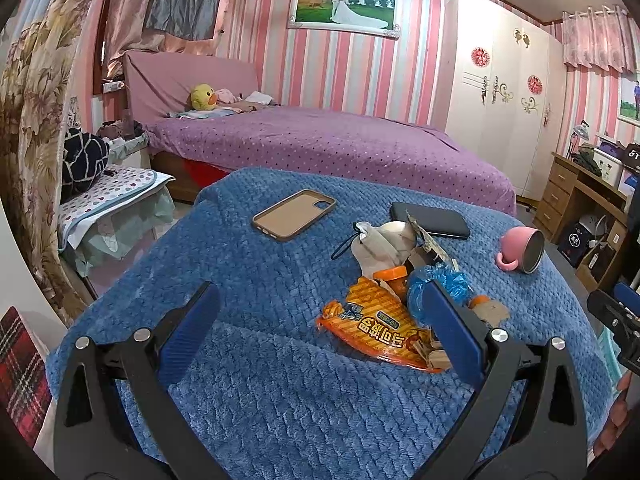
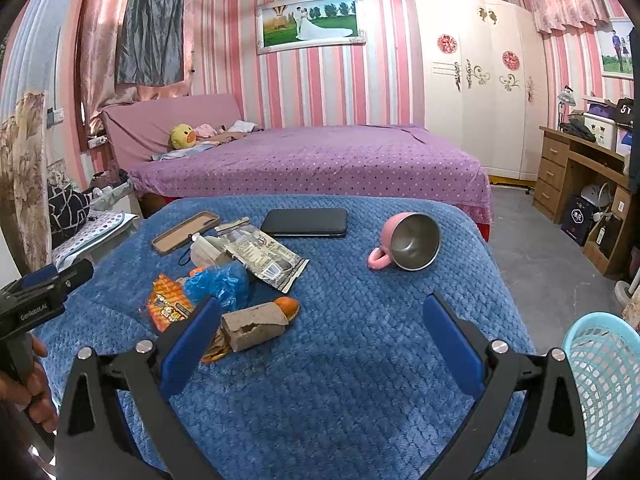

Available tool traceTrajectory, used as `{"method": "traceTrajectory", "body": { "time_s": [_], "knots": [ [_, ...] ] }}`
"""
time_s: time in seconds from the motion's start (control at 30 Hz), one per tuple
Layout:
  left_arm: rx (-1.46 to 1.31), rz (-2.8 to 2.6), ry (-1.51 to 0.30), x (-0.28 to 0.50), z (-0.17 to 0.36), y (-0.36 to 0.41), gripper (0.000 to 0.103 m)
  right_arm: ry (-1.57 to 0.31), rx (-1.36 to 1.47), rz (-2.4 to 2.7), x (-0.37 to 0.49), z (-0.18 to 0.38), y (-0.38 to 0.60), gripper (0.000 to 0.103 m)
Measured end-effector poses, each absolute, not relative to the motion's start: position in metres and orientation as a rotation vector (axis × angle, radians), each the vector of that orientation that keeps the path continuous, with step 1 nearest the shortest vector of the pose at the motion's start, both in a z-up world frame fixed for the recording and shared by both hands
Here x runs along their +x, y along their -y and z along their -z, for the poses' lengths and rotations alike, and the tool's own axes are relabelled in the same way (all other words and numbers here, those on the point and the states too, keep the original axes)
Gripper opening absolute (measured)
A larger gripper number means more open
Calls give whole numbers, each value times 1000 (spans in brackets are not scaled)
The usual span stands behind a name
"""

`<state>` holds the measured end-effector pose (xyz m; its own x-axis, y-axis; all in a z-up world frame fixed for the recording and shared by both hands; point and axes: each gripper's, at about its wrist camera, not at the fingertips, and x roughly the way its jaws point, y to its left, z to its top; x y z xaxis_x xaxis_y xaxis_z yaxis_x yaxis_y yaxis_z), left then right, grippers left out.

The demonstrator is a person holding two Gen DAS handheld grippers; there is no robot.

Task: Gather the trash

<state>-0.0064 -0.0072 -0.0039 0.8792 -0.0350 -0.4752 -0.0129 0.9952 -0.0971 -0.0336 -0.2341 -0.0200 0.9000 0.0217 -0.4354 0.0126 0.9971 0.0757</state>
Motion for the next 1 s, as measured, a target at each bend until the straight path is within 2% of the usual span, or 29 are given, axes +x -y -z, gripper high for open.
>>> {"method": "traceTrajectory", "body": {
  "time_s": [1.0],
  "knots": [
    [-98, 8, -494, -8, 2, 7, 98, -426, 89, 13, -35, 19, 236, 99]
  ]
}}
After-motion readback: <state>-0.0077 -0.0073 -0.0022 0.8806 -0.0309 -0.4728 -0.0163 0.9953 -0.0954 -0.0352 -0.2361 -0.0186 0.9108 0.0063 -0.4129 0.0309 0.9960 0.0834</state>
